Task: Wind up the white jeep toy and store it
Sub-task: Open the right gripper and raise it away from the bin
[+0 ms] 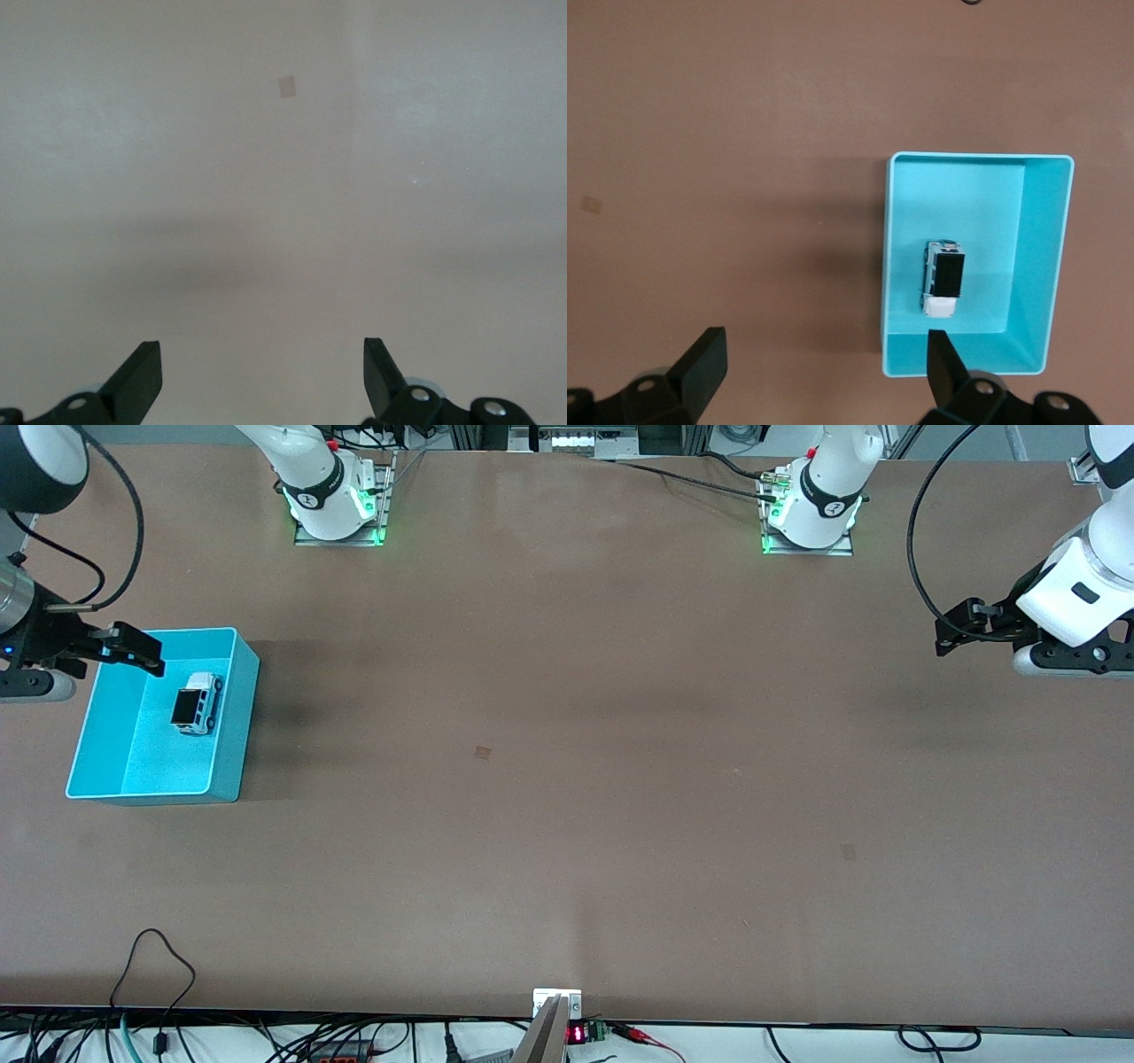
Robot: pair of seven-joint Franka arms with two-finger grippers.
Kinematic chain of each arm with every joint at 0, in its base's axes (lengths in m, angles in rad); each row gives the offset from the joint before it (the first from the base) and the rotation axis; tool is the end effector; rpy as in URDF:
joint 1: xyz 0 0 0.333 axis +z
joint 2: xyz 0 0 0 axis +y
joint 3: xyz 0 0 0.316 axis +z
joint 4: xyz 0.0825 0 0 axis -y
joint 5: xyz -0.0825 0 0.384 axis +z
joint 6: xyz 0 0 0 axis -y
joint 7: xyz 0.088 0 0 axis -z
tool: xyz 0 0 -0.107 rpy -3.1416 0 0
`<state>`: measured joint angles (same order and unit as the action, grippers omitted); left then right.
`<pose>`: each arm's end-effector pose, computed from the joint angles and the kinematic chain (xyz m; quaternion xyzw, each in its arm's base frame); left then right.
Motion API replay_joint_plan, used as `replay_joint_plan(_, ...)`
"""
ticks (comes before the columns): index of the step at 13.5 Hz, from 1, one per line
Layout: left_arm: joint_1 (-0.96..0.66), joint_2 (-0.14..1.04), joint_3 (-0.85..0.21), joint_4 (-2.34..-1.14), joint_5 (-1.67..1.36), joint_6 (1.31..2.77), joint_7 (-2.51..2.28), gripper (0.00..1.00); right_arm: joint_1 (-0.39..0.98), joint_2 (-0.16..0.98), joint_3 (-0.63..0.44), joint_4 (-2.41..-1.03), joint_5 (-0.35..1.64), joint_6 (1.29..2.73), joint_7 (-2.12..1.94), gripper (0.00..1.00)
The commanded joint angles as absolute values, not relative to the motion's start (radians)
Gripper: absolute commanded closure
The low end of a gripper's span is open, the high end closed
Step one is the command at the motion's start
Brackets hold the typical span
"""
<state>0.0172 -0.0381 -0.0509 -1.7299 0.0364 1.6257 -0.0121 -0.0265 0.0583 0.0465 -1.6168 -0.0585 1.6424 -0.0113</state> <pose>0.5421 -0.0150 0.5749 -0.9992 0.0123 0.0326 0.0198 0.5757 0.0049 0.5761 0.9993 0.0182 -0.0162 0.0279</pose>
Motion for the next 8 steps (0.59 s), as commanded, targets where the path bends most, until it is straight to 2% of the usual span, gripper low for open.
replay_joint_plan(1, 0.021, -0.029, -0.055, -1.701, 0.021, 1.595, -0.014, 0.0, -0.008, 0.028, 0.038, -1.615, -0.031, 1.621, 0.02, 0.0)
replay_joint_plan(8, 0.02, -0.031, -0.055, -1.701, 0.023, 1.594, -0.011, 0.0, 0.089, -0.007, -0.014, -1.615, 0.001, 1.586, 0.106, 0.0)
